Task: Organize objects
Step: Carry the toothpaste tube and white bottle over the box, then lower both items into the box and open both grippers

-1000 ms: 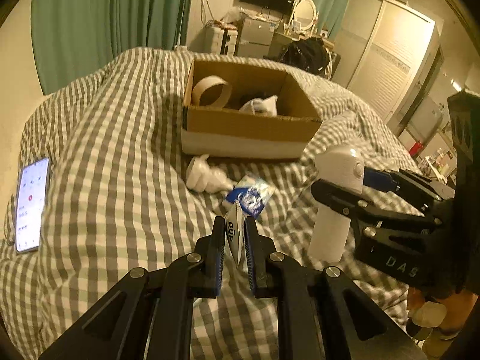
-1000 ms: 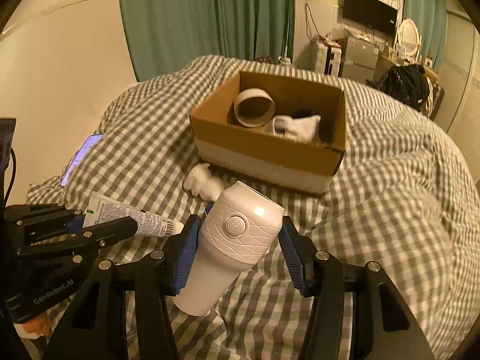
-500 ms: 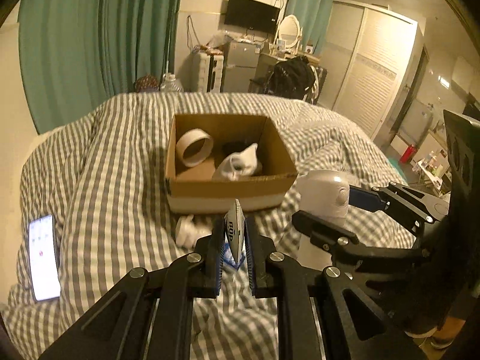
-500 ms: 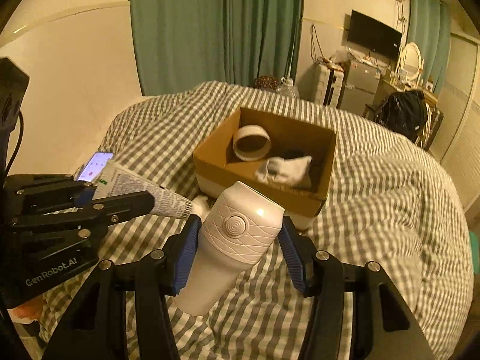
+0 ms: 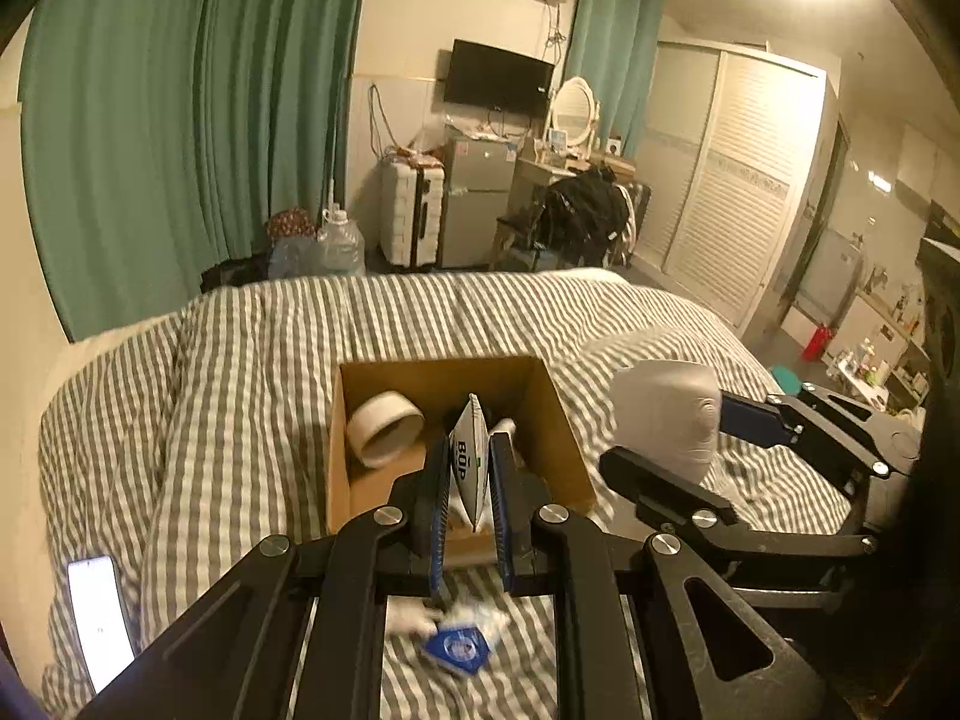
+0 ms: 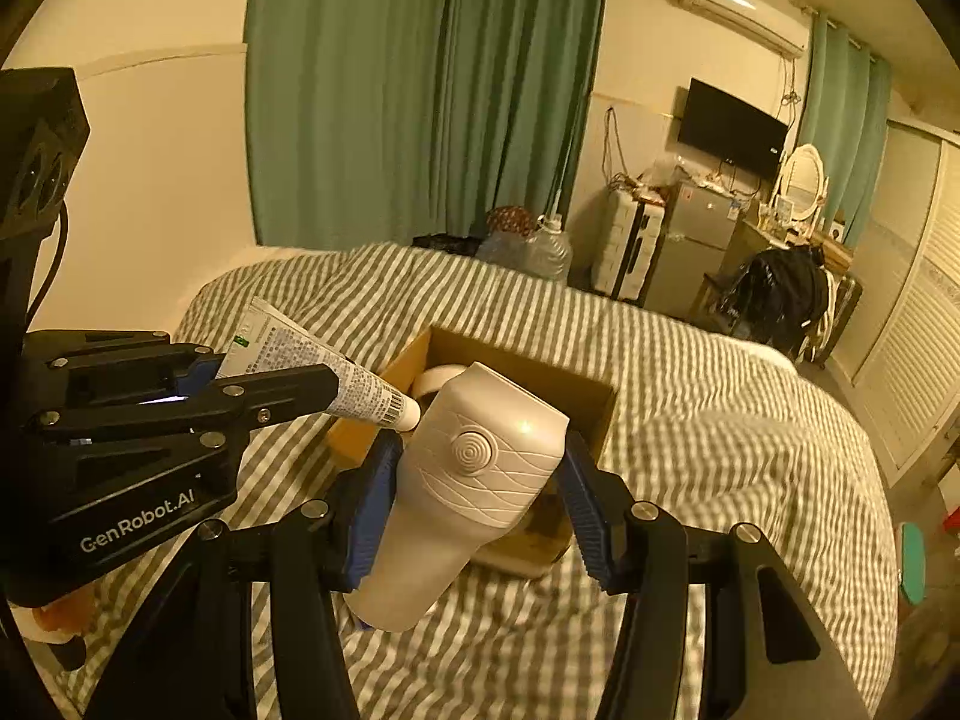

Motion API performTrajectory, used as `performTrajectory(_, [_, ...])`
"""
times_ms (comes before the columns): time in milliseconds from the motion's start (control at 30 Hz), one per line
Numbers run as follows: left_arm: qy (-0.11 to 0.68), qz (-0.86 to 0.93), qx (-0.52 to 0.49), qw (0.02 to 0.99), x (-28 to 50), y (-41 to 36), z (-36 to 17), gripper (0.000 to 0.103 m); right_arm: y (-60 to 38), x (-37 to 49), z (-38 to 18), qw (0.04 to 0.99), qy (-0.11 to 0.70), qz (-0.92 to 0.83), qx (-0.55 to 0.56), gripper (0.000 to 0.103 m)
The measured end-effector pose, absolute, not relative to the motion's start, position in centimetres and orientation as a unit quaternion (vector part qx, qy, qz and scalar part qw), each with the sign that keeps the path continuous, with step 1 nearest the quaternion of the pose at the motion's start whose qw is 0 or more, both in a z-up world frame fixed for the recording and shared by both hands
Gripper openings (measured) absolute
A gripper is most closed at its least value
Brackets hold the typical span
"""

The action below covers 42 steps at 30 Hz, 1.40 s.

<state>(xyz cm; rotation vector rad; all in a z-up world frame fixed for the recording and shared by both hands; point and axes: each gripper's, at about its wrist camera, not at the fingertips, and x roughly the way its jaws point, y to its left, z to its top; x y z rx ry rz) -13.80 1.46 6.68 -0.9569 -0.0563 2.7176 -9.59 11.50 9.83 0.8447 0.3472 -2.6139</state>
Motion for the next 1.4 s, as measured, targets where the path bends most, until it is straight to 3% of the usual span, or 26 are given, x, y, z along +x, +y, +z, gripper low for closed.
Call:
performTrajectory(467, [-0.020, 0.935, -0.338, 0.102, -21.4, 0.5, 4.2, 0.013, 11.1, -19.3, 9.7, 0.157, 0.135, -0.924, 0.321, 0.053])
performTrajectory(1033, [-0.007, 0.898, -0.427, 0.110, -26.2, 1.7, -5.9, 0.013, 11.8, -27.3, -1.3, 0.158, 0.099, -0.880, 0.436, 0.053])
performTrajectory(1400, [-0.010, 0.890, -0.444, 0.101, -27.2, 1.8, -8.1, 0.013, 12.1, -28.2, -3.1, 0.148, 0.082, -0.877, 0.450, 0.053])
